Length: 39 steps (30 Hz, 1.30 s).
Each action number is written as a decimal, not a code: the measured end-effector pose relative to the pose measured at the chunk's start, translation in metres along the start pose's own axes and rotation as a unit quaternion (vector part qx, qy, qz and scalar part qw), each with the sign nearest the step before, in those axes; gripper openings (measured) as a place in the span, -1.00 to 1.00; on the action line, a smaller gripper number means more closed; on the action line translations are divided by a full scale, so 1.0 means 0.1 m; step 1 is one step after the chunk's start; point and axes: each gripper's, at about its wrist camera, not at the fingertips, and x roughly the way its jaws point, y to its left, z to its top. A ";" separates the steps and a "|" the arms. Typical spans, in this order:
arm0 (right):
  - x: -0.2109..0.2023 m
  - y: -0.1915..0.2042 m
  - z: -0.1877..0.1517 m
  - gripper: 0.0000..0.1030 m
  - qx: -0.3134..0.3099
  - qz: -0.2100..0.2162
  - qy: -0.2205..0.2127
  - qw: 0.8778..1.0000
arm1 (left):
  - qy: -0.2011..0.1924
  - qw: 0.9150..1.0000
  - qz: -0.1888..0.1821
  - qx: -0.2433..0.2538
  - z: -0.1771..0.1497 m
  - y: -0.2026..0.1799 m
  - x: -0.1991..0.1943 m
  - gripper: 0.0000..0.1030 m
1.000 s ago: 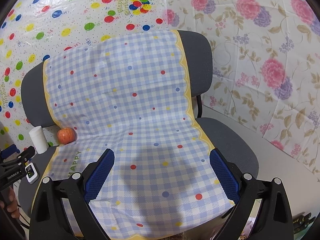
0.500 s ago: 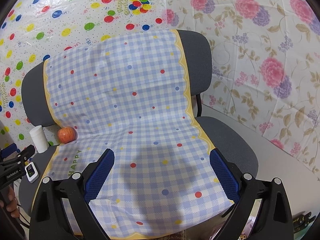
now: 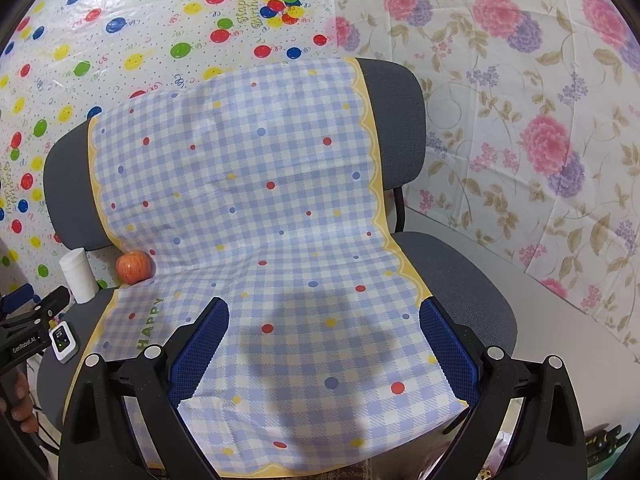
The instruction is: Collect trash
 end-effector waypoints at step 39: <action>0.00 -0.01 -0.02 0.85 0.002 0.000 0.001 1.000 | 0.003 1.000 0.002 -0.001 -0.01 -0.05 -0.02 0.87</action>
